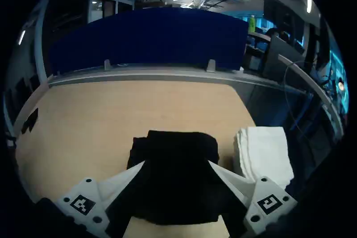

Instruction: Fold towel

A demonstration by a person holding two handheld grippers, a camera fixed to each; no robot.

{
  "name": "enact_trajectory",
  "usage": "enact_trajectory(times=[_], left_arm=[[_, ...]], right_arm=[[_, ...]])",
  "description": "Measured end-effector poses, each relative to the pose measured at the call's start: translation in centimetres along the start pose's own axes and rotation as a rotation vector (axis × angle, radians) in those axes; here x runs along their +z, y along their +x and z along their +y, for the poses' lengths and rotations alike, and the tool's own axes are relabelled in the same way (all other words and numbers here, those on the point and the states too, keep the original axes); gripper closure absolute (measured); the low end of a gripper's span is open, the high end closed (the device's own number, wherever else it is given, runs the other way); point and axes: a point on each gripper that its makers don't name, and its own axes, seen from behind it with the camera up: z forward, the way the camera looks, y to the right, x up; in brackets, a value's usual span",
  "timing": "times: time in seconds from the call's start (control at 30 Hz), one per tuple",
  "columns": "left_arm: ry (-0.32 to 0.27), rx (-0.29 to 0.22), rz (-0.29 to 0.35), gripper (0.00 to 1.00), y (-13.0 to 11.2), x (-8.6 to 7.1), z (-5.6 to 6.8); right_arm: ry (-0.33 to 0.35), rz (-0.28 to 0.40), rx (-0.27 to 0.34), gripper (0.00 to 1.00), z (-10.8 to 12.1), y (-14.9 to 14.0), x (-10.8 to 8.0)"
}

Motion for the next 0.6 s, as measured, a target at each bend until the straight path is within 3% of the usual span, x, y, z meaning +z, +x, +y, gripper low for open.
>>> enact_trajectory(times=[0.2, 0.6], left_arm=[[0.015, -0.011, 0.004, 0.06, 0.1, -0.3, -0.3], [0.045, -0.024, 0.009, 0.06, 0.3, -0.7, -1.3]], right_arm=[[0.012, -0.014, -0.025, 0.10, -0.2, 1.1, 2.3], [0.016, -0.078, -0.016, 0.10, -0.2, -0.6, 5.7]])
